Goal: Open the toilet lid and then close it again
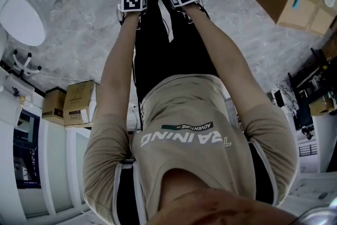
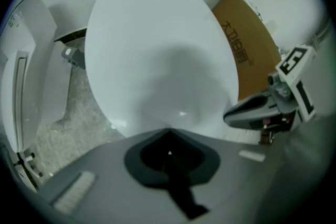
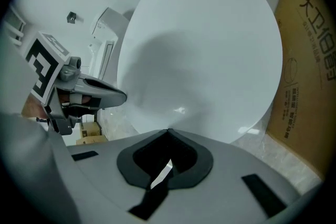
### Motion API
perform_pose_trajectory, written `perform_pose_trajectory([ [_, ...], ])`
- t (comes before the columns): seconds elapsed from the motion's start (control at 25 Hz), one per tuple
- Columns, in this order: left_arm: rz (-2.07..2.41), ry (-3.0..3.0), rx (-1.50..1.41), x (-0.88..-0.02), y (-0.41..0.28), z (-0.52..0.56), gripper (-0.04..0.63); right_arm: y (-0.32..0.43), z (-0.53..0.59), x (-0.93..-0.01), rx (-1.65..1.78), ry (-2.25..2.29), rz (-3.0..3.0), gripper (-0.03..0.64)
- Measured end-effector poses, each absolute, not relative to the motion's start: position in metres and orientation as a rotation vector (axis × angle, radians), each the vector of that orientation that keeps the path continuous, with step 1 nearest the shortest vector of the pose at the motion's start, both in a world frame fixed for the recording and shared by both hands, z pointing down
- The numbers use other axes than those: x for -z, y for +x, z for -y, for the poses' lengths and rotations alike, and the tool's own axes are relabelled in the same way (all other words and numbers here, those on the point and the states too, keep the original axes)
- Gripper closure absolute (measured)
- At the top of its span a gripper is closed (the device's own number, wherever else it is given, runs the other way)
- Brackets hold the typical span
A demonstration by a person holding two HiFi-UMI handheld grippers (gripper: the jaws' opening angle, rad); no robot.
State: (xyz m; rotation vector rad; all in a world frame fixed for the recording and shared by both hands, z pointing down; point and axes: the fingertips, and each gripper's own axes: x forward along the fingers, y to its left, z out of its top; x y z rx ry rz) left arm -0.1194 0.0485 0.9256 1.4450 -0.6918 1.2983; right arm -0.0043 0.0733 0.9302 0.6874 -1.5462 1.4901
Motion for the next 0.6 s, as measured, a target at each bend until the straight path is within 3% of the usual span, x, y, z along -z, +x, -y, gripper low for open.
perform_pose_trajectory([
  [0.44,0.717,1.47,-1.373,-0.916,-0.133,-0.03,0.595,-0.003,-0.061,-0.908,-1.466,0.663,1.515,0.606],
  [0.6,0.668,1.457,-1.249,-0.892,-0.119,-0.029,0.595,-0.002,-0.046,-0.883,-1.447,0.67,1.54,0.606],
])
